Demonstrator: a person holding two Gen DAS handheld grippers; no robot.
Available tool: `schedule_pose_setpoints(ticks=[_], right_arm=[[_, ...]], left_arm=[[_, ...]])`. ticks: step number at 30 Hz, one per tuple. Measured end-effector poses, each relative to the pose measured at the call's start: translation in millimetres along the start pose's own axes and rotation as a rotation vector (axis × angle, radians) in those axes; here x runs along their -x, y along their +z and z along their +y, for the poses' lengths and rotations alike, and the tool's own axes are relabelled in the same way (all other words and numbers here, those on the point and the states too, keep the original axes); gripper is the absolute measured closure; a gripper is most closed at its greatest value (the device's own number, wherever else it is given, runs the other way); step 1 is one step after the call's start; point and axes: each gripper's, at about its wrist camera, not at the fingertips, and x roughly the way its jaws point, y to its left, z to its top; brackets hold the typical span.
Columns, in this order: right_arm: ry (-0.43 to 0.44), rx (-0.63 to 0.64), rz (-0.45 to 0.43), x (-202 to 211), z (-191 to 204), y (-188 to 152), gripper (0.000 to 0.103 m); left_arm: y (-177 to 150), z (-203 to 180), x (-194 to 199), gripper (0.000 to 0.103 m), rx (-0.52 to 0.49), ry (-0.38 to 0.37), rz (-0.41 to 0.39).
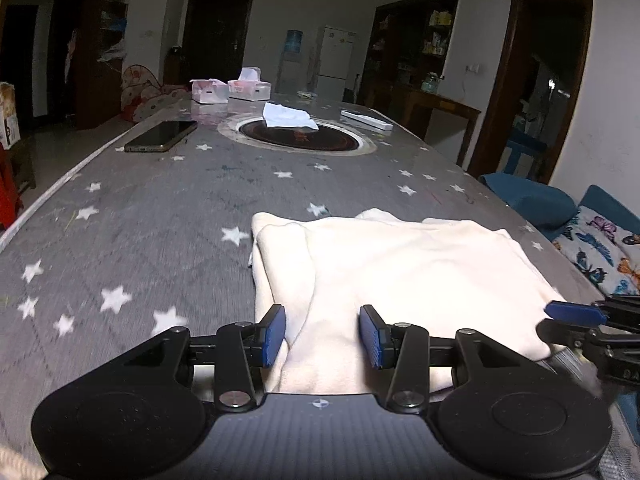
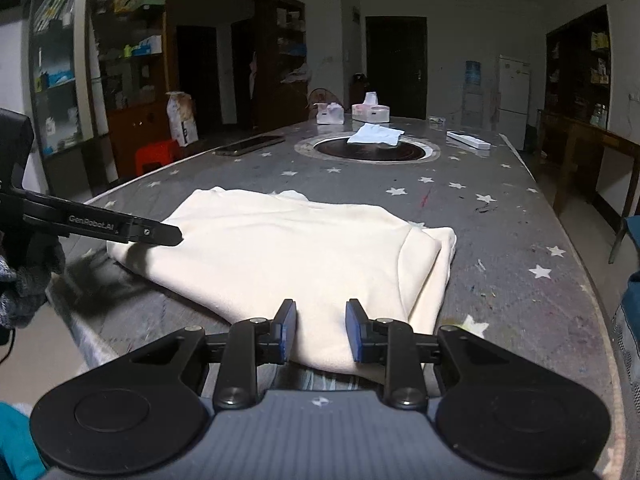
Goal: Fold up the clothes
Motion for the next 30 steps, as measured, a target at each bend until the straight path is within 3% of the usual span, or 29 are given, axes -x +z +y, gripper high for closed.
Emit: schedule_pose_setpoints(ticks=[8,14,16,20,22,30], right_arm=[[0.038,0.054,0.055,18,12,2,0.075],[0.071,0.01,0.016,17,3,30,0.075],[0.069,0.005,0.01,8,2,38,0.075],[0.054,-0.002,0.014,-23,-1,55,0.075],[0.038,-0.006,0.031,-35,-2,58,0.075],[-0.023,-0.017,0.106,-83,-7,69,0.077]], left_arm=[[-9,9,26,0.059,0.026,-0.051,0.033],[18,2,30,0.061,-0.014,-0.088,-0.001],[29,-1,22,0.062,-0.016,-0.119,-0.006],[50,-4,-13,0.081,-0.003,-0.144,0.02],[56,-3,-31,0.085,0.026,-0.163,0.048],[57,-2,-68,0.089,0.049,-0.157,0.12]])
